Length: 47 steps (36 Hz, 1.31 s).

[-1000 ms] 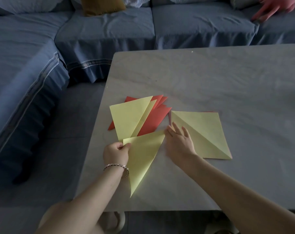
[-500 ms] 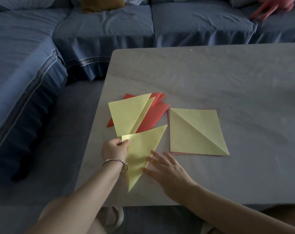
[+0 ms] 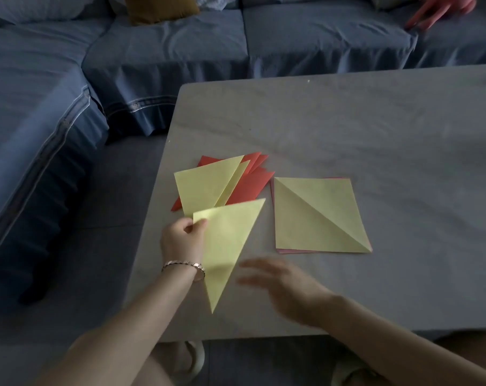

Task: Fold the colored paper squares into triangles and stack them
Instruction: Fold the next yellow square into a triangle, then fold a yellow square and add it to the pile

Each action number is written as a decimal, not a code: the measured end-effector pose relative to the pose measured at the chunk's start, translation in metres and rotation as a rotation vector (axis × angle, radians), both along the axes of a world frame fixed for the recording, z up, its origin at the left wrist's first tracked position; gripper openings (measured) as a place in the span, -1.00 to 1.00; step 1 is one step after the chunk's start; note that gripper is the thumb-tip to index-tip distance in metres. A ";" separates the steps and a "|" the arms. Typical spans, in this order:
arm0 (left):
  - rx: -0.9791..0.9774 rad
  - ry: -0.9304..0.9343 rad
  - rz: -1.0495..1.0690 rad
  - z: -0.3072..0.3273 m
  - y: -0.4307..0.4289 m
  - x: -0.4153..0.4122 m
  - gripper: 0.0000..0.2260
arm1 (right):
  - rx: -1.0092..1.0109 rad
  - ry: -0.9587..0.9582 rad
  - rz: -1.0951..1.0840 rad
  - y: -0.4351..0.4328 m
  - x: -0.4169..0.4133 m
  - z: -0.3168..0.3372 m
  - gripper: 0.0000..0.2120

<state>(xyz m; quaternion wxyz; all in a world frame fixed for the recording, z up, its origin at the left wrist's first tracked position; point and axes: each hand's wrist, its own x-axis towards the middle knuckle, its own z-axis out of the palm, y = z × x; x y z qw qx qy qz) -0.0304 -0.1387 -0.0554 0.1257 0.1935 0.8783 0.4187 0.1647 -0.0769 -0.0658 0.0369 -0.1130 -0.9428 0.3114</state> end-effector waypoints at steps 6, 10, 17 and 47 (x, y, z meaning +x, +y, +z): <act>0.135 0.186 0.009 0.033 0.029 -0.027 -0.68 | 0.080 0.072 -0.427 0.057 0.031 0.006 -0.71; 0.104 0.148 0.010 0.045 0.049 -0.044 -0.76 | 0.113 -0.161 -0.441 0.078 0.049 0.013 -0.54; -0.008 0.470 -0.300 0.028 0.050 -0.002 -0.50 | 0.262 -0.346 -0.318 0.093 0.062 0.013 -0.37; 0.022 -0.448 -0.325 0.027 0.074 0.092 -0.72 | 0.183 -0.297 -0.366 0.098 0.063 0.014 -0.76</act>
